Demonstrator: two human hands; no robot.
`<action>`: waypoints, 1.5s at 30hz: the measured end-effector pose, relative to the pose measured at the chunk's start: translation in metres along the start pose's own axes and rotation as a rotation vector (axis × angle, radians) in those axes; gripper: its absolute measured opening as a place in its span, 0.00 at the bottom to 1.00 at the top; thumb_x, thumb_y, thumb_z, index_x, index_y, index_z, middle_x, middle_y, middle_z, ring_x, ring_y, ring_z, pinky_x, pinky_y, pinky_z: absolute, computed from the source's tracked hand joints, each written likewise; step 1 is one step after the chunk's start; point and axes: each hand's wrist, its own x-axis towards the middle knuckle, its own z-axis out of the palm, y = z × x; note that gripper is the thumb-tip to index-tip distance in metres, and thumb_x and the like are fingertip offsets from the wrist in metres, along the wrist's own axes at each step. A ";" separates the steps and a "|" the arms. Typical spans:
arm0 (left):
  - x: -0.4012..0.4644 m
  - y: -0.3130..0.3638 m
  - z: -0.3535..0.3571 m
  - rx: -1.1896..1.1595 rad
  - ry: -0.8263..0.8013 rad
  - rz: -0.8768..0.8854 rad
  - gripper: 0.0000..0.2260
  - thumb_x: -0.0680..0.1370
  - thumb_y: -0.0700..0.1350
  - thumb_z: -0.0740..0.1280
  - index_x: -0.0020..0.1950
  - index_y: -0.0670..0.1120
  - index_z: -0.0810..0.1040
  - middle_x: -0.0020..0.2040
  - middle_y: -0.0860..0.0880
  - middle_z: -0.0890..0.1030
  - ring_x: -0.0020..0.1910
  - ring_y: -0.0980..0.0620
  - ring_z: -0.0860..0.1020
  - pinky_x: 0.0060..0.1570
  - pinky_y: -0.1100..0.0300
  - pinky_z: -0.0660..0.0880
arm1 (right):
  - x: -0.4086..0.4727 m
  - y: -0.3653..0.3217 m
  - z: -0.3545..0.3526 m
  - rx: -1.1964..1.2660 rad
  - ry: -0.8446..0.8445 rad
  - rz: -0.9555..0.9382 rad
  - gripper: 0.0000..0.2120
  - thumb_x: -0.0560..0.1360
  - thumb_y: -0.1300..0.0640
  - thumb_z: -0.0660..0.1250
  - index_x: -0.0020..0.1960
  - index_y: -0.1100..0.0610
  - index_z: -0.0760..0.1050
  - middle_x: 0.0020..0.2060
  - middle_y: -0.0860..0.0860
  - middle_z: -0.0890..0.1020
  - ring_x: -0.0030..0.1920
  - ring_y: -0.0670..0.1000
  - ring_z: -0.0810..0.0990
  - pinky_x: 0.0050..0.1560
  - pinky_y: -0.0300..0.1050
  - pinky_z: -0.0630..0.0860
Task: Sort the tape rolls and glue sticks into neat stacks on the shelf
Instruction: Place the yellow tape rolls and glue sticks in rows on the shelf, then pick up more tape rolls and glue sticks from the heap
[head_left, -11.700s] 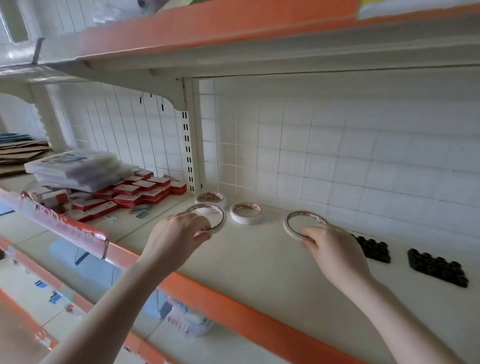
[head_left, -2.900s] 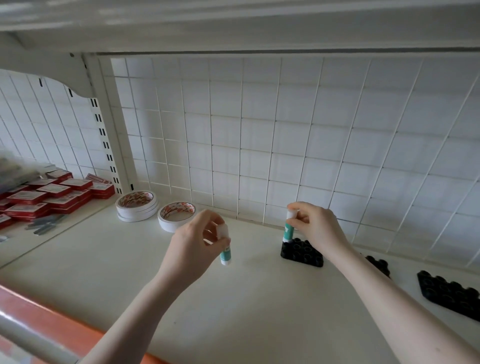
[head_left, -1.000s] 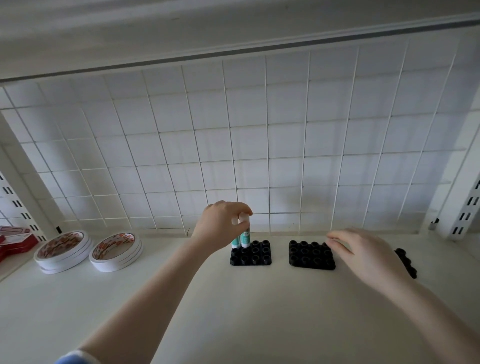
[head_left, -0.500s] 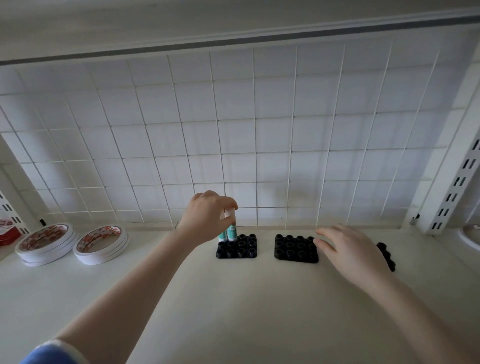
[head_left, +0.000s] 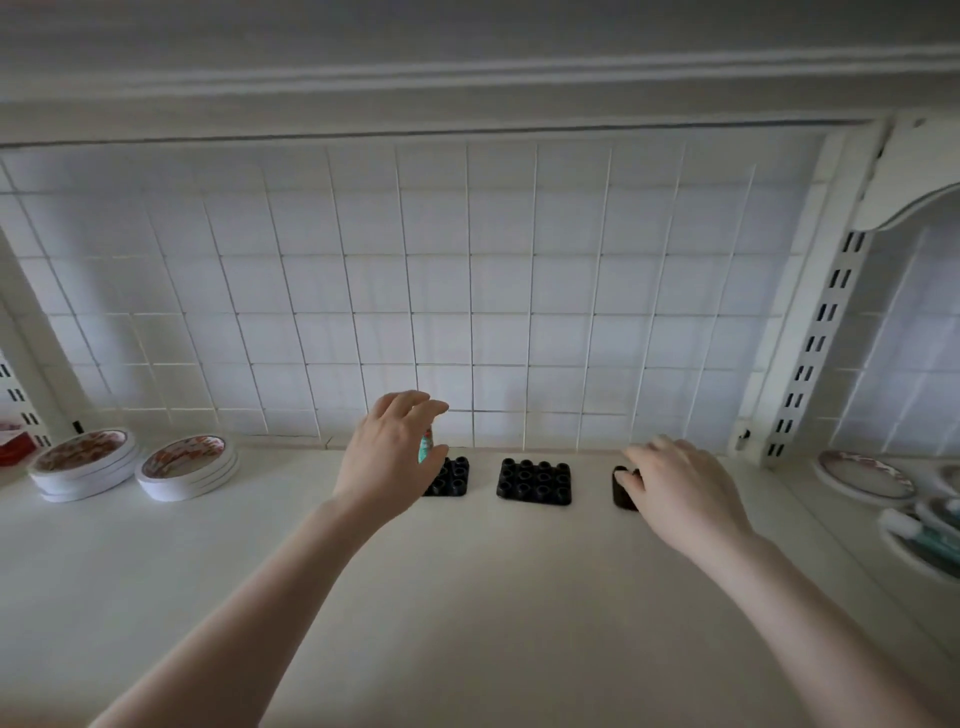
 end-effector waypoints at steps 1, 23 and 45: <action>-0.005 0.005 -0.003 -0.008 -0.011 -0.002 0.19 0.75 0.45 0.68 0.66 0.47 0.73 0.64 0.49 0.73 0.66 0.48 0.67 0.60 0.55 0.66 | -0.009 0.004 -0.003 0.009 0.001 0.016 0.13 0.81 0.48 0.54 0.54 0.52 0.74 0.49 0.49 0.77 0.51 0.51 0.75 0.45 0.44 0.66; -0.087 0.176 0.017 -0.153 -0.133 0.097 0.20 0.76 0.48 0.67 0.67 0.47 0.72 0.66 0.49 0.72 0.67 0.48 0.67 0.63 0.54 0.67 | -0.196 0.142 -0.034 -0.062 0.188 0.233 0.09 0.64 0.61 0.76 0.32 0.56 0.75 0.28 0.51 0.77 0.28 0.52 0.76 0.28 0.43 0.72; -0.027 0.417 0.133 -0.133 -0.292 -0.135 0.21 0.80 0.55 0.58 0.71 0.50 0.66 0.67 0.50 0.71 0.65 0.51 0.68 0.59 0.58 0.67 | -0.162 0.355 -0.019 0.109 0.254 -0.114 0.11 0.68 0.53 0.72 0.49 0.57 0.81 0.43 0.52 0.82 0.45 0.55 0.81 0.43 0.50 0.79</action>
